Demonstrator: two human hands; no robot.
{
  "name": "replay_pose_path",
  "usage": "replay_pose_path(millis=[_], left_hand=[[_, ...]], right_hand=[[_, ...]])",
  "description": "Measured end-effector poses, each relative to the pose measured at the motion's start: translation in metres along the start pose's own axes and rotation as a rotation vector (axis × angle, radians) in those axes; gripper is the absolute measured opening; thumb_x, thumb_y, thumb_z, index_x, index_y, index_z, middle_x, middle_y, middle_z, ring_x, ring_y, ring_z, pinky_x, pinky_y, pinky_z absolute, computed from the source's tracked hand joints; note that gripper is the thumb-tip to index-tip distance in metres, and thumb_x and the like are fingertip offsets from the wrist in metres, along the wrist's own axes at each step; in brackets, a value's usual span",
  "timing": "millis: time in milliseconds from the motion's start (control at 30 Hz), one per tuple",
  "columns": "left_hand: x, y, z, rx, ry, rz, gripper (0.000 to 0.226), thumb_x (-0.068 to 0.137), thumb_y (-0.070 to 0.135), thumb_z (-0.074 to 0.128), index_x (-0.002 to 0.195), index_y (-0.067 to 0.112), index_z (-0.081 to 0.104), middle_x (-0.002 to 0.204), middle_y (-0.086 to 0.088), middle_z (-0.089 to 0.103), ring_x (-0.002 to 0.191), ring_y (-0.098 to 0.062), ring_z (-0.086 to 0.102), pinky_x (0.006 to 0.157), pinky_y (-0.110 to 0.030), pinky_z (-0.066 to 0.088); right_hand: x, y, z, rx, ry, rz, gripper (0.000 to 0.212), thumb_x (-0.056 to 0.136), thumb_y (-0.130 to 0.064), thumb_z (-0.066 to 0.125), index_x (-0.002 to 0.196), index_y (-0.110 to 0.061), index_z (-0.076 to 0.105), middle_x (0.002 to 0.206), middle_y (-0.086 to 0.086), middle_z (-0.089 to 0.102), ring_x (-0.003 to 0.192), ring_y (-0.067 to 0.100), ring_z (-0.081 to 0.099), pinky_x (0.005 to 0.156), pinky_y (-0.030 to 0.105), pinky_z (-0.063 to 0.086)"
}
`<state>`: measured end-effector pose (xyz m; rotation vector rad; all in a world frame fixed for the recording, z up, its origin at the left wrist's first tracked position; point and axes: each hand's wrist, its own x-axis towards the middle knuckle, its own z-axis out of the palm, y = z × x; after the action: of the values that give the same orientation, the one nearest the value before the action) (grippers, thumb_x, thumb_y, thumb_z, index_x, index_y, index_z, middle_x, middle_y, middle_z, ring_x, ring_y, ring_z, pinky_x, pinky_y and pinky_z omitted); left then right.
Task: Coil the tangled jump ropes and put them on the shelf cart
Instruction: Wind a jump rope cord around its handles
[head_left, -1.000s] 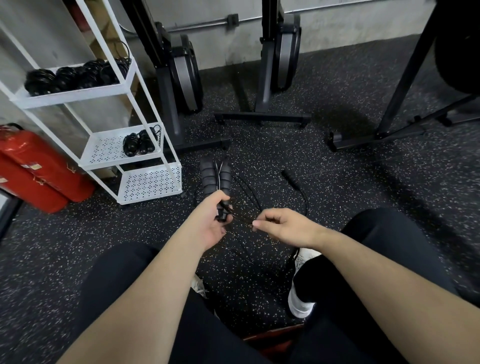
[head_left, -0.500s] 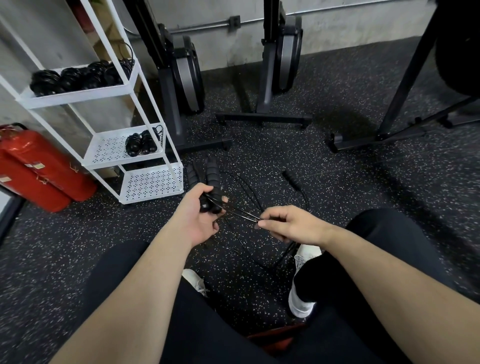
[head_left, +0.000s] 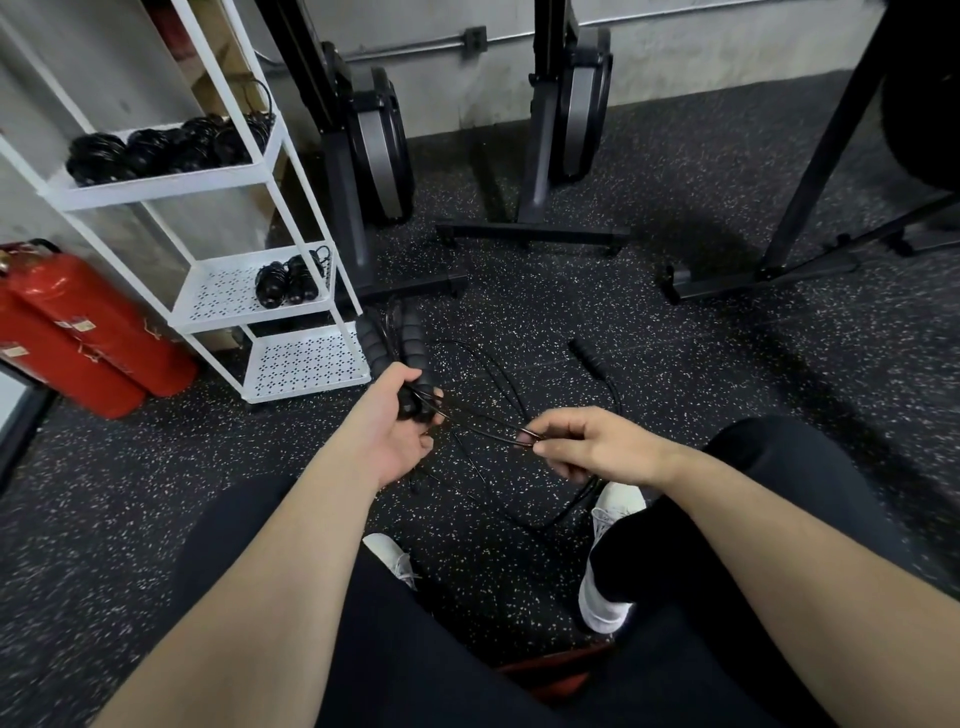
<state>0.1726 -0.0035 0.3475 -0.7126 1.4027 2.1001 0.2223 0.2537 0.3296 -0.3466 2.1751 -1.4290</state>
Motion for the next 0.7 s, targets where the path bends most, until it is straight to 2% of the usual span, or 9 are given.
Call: replay_pose_path(millis=[100,167,267,367,433,533,600,700], left_hand=[[-0.002,0.004,-0.004,-0.13,-0.095,-0.032,0.015,0.091,0.026,0.057,0.102,0.016,0.056,0.08,-0.001,0.063,0.064,-0.015,0.048,0.065,-0.03,0.031],[-0.006,0.006,-0.007,-0.162,-0.19,-0.059,0.023,0.089,0.023,0.057,0.111,0.018,0.055,0.081,-0.001,0.06,0.064,-0.016,0.046,0.066,-0.03,0.028],[-0.012,0.007,-0.008,-0.072,-0.284,-0.081,0.031,0.088,0.021,0.057,0.119,0.017,0.06,0.083,-0.002,0.058,0.062,-0.015,0.043,0.066,-0.029,0.025],[-0.013,0.006,-0.01,0.003,-0.361,-0.084,0.042,0.087,0.02,0.058,0.129,0.014,0.056,0.086,-0.003,0.059,0.064,-0.015,0.044,0.066,-0.03,0.027],[-0.012,0.004,-0.012,0.114,-0.416,-0.072,0.053,0.084,0.02,0.061,0.136,0.015,0.055,0.087,-0.004,0.061,0.065,-0.016,0.046,0.066,-0.031,0.031],[-0.013,-0.002,-0.006,0.329,-0.444,-0.058,0.059,0.078,0.016,0.065,0.136,0.014,0.056,0.087,-0.006,0.066,0.066,-0.017,0.052,0.068,-0.03,0.038],[-0.017,-0.007,0.001,0.473,-0.456,-0.046,0.057,0.076,0.012,0.066,0.132,0.009,0.056,0.086,-0.008,0.067,0.07,-0.017,0.054,0.066,-0.029,0.045],[-0.022,-0.012,0.005,0.725,-0.503,-0.073,0.049,0.077,0.01,0.066,0.125,0.009,0.059,0.091,-0.006,0.067,0.076,-0.016,0.056,0.07,-0.028,0.048]], right_hand=[[0.0,-0.001,-0.003,-0.044,0.026,0.008,0.009,0.104,-0.029,0.057,0.108,-0.028,0.066,0.067,-0.002,0.065,0.064,0.015,0.06,0.069,0.035,0.051],[0.0,0.0,-0.006,-0.141,0.065,0.06,0.021,0.103,-0.044,0.054,0.094,-0.03,0.067,0.062,-0.003,0.062,0.059,0.014,0.056,0.066,0.033,0.048],[0.003,0.006,-0.013,-0.238,0.143,0.156,0.037,0.097,-0.06,0.054,0.082,-0.029,0.068,0.061,-0.003,0.051,0.054,0.014,0.042,0.059,0.029,0.037],[0.003,0.006,-0.02,-0.151,0.172,0.219,0.04,0.094,-0.06,0.059,0.08,-0.024,0.066,0.057,-0.009,0.044,0.05,0.011,0.036,0.054,0.027,0.032],[0.002,0.005,-0.023,-0.093,0.193,0.269,0.039,0.094,-0.057,0.063,0.073,-0.025,0.06,0.052,-0.014,0.043,0.045,0.006,0.035,0.053,0.024,0.031],[0.004,0.003,-0.022,-0.14,0.221,0.32,0.039,0.092,-0.057,0.065,0.074,-0.023,0.058,0.053,-0.015,0.047,0.049,0.006,0.04,0.055,0.025,0.031],[0.005,0.002,-0.021,-0.196,0.235,0.335,0.036,0.092,-0.054,0.067,0.078,-0.022,0.062,0.056,-0.013,0.049,0.051,0.006,0.044,0.054,0.024,0.032],[0.008,0.002,-0.021,-0.124,0.269,0.305,0.028,0.092,-0.042,0.072,0.086,-0.015,0.07,0.052,-0.012,0.051,0.044,0.006,0.042,0.044,0.017,0.031]])
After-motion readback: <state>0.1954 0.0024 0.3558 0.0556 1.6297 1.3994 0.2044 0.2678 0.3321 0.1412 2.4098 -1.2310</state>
